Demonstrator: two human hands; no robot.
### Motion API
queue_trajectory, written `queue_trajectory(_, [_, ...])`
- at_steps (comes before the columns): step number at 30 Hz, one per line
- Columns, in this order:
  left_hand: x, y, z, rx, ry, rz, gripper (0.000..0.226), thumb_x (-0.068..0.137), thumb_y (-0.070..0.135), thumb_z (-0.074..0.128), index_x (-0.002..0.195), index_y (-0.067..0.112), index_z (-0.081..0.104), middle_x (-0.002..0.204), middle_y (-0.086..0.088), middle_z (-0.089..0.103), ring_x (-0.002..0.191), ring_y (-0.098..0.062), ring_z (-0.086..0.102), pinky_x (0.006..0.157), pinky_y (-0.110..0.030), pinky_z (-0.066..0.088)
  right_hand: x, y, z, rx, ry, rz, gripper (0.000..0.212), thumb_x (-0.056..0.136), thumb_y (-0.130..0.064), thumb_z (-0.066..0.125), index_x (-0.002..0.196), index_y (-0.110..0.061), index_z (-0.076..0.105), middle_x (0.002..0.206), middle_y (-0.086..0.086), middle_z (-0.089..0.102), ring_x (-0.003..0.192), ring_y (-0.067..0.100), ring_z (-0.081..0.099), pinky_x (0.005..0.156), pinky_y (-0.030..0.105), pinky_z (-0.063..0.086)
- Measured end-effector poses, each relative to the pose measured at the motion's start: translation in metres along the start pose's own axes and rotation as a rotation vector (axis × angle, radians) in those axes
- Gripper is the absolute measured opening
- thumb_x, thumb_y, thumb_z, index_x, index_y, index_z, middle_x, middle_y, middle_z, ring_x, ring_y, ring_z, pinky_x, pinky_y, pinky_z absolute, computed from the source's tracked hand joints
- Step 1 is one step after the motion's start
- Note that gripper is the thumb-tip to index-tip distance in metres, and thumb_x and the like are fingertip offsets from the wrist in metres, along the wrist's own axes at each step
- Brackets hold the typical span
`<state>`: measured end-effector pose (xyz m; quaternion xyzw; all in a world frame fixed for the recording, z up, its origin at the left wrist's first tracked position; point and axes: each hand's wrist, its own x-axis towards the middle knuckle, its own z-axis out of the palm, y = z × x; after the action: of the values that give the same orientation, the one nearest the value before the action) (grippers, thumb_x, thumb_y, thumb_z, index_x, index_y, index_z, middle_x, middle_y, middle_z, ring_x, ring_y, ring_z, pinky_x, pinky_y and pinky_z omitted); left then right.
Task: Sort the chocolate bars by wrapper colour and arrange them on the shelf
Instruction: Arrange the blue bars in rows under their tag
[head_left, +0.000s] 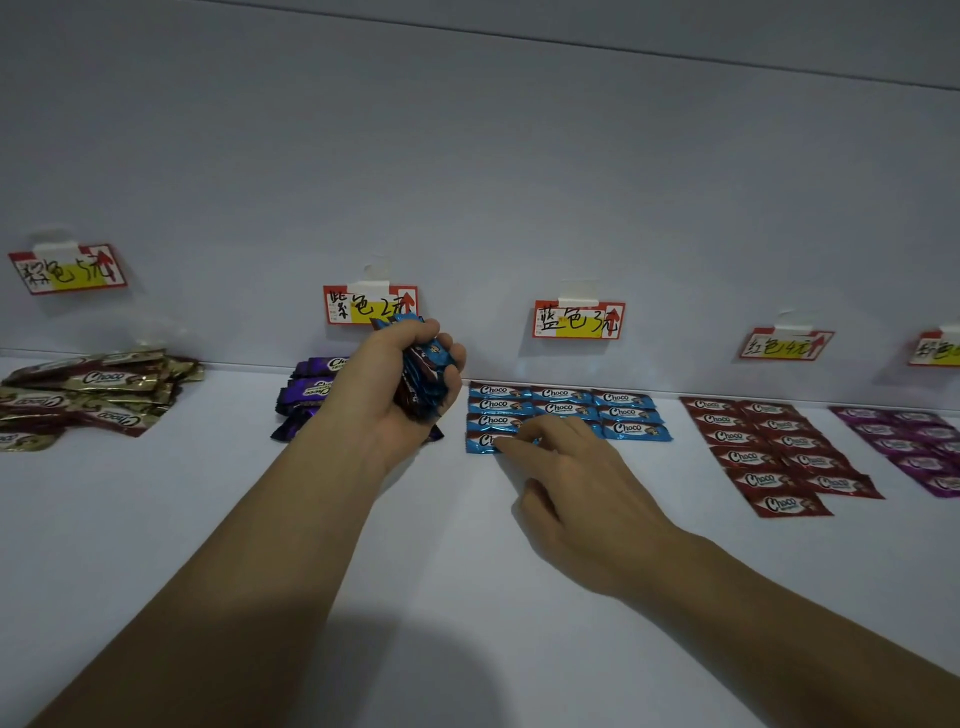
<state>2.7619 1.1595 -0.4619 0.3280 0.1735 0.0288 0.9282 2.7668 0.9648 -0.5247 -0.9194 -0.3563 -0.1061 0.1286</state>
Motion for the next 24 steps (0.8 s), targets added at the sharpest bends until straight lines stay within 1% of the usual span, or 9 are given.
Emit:
queue_trajectory(4, [-0.001,-0.002,0.002,0.058,0.066,0.002,0.010,0.094,0.010,0.068,0.102,0.009,0.063,0.096,-0.011,0.070,0.069,-0.019,0.074,0.046,-0.023,0.055,0.001,0.001,0.001,-0.007,-0.008,-0.012,0.044,0.097,-0.029,0.043,0.139,-0.028,0.052,0.132,-0.008,0.049,0.116,0.012,0.040,0.091,0.030,0.045])
queue_trajectory(7, [-0.002,-0.004,0.003,0.179,0.083,-0.026,0.022,0.090,0.015,0.073,0.109,0.009,0.064,0.099,-0.016,0.074,0.068,-0.021,0.075,0.043,-0.024,0.054,0.002,0.001,0.000,0.062,0.024,-0.015,0.045,0.096,-0.027,0.048,0.141,-0.031,0.051,0.132,-0.012,0.046,0.118,0.008,0.039,0.093,0.025,0.043])
queue_trajectory(10, [-0.004,-0.008,0.004,0.381,0.035,-0.008,0.031,0.080,0.020,0.080,0.105,0.007,0.067,0.084,-0.014,0.076,0.062,-0.021,0.073,0.040,-0.022,0.050,0.007,0.005,-0.010,0.416,0.218,0.142,0.032,0.095,-0.030,0.060,0.127,-0.032,0.062,0.117,-0.018,0.059,0.109,0.003,0.052,0.084,0.018,0.043])
queue_trajectory(12, [-0.005,-0.012,0.004,0.516,-0.045,-0.003,0.038,0.071,0.025,0.081,0.102,0.007,0.069,0.089,-0.016,0.077,0.068,-0.024,0.072,0.038,-0.021,0.046,0.013,0.013,-0.023,0.755,0.319,0.205,0.023,0.092,-0.025,0.071,0.115,-0.026,0.067,0.096,-0.012,0.069,0.093,0.007,0.064,0.072,0.023,0.050])
queue_trajectory(15, [-0.008,-0.019,0.006,0.708,-0.156,-0.007,0.052,0.066,0.032,0.082,0.109,0.006,0.071,0.103,-0.019,0.076,0.080,-0.027,0.066,0.040,-0.022,0.043,0.015,0.022,-0.043,1.028,0.285,0.205,0.032,0.086,-0.013,0.076,0.116,-0.017,0.065,0.088,0.002,0.074,0.082,0.013,0.070,0.066,0.021,0.053])
queue_trajectory(18, [-0.011,-0.025,0.008,0.861,-0.256,-0.004,0.051,0.065,0.034,0.084,0.106,0.006,0.074,0.094,-0.014,0.074,0.068,-0.017,0.061,0.042,-0.024,0.043,0.013,0.027,-0.050,1.129,0.178,0.179,0.047,0.083,-0.004,0.076,0.125,-0.015,0.061,0.094,0.010,0.075,0.079,0.018,0.072,0.066,0.020,0.053])
queue_trajectory(20, [-0.013,-0.027,0.009,0.908,-0.291,0.003,0.050,0.064,0.036,0.084,0.103,0.007,0.074,0.087,-0.011,0.073,0.062,-0.013,0.060,0.044,-0.024,0.043,0.012,0.029,-0.052,1.156,0.131,0.147,0.046,0.083,-0.001,0.075,0.125,-0.013,0.063,0.095,0.012,0.075,0.082,0.022,0.072,0.068,0.023,0.055])
queue_trajectory(22, [-0.014,-0.026,0.010,0.951,-0.302,0.024,0.053,0.062,0.040,0.084,0.102,0.009,0.074,0.087,-0.011,0.074,0.062,-0.012,0.061,0.046,-0.025,0.045,0.012,0.030,-0.053,1.194,0.140,0.147,0.043,0.082,0.004,0.075,0.121,-0.011,0.065,0.091,0.012,0.075,0.082,0.024,0.072,0.072,0.028,0.058])
queue_trajectory(24, [-0.014,-0.026,0.011,0.994,-0.287,0.058,0.052,0.063,0.045,0.083,0.101,0.010,0.074,0.090,-0.013,0.075,0.065,-0.013,0.061,0.046,-0.025,0.045,0.013,0.029,-0.056,1.219,0.197,0.191,0.041,0.081,0.010,0.074,0.116,-0.008,0.064,0.088,0.015,0.074,0.081,0.032,0.071,0.077,0.038,0.062])
